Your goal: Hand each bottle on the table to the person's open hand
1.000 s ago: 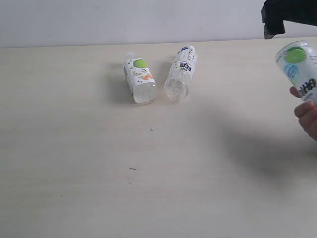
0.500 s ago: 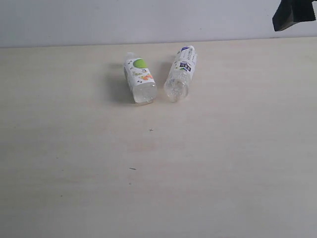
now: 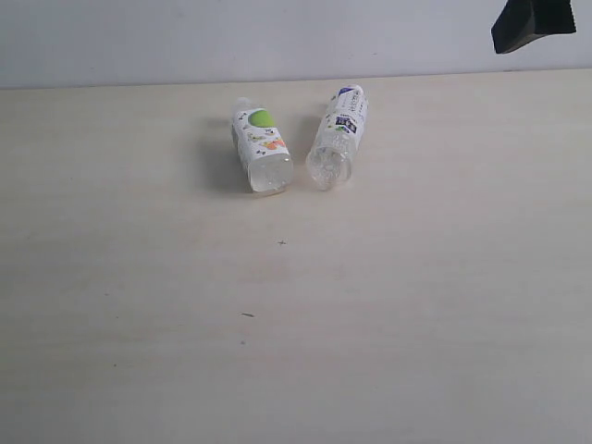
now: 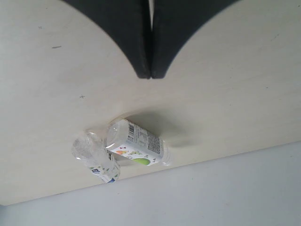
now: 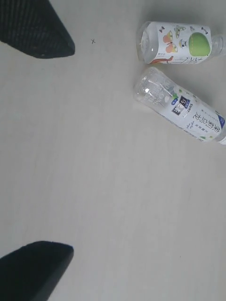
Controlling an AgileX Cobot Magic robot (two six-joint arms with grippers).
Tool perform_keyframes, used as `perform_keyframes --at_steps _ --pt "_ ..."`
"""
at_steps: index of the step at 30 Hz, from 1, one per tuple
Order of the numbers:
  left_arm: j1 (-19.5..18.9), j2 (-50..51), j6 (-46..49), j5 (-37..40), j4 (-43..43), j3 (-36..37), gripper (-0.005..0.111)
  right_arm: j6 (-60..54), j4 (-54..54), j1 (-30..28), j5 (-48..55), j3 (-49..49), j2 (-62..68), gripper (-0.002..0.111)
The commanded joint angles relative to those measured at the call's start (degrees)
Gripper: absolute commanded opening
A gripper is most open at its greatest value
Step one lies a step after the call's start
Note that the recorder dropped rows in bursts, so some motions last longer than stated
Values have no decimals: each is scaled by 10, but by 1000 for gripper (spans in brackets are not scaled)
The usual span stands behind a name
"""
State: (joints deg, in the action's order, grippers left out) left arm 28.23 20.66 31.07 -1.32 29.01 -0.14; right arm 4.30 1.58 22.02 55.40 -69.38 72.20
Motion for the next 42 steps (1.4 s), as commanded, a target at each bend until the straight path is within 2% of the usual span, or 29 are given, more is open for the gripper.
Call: perform_keyframes --at_steps 1,35,38,40,42 --pt "-3 -4 0 -1 2 1 0 -2 1 0 -8 -4 -5 100" --pt "-3 -4 0 -1 2 1 0 0 1 0 -9 -4 -5 100" --pt "-3 -4 0 -1 2 1 0 -1 1 0 -8 -2 -5 91" --pt "-3 -4 0 -1 2 1 0 -1 1 0 -5 -2 -5 78" --pt "-3 -4 0 -1 2 1 0 -1 1 0 4 -2 -5 56"
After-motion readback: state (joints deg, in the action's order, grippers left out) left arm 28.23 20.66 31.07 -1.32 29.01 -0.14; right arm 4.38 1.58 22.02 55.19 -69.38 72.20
